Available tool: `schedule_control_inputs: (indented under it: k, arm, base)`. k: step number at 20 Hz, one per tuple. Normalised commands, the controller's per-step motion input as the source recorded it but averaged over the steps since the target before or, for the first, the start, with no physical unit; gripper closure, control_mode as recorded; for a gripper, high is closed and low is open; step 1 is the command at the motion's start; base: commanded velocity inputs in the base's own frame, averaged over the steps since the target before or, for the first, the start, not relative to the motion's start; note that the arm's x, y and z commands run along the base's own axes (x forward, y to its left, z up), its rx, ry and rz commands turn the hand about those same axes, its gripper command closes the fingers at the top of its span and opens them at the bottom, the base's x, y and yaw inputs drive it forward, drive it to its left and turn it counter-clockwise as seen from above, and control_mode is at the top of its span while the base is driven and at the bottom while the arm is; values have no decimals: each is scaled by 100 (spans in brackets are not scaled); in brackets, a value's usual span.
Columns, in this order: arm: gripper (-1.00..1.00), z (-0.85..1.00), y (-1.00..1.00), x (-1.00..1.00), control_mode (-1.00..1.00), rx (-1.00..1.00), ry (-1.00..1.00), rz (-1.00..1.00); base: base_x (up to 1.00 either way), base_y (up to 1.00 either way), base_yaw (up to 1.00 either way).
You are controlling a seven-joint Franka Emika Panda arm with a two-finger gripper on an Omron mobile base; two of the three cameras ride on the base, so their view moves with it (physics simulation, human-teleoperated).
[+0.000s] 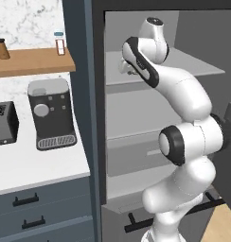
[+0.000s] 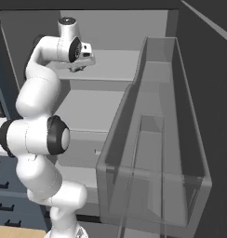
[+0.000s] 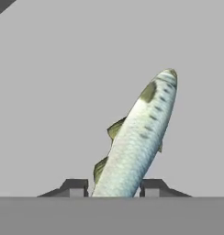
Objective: Place one bell pepper and one fish in each tupperware on the nearby counter, to pack two identical lunches.
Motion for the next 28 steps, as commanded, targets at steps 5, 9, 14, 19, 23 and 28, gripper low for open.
schedule_control_inputs:
  k: [5,9,14,19,23,28]
  arm:
    - [100,-76,-55,-82,-100,0,4,-9]
    - [100,-43,-75,-100,-100,1,-8,-17]
    - [100,53,-72,-100,-100,13,2,-12]
    - [100,100,-37,-100,-100,7,17,-6]
    - [100,98,-29,-100,-100,4,32,-6]
    - [100,-34,-10,-100,-100,-3,39,-2]
  base:
    - [0,0,0]
    - [0,0,0]
    - [0,0,0]
    - [0,0,0]
    - [0,0,0]
    - [0,0,0]
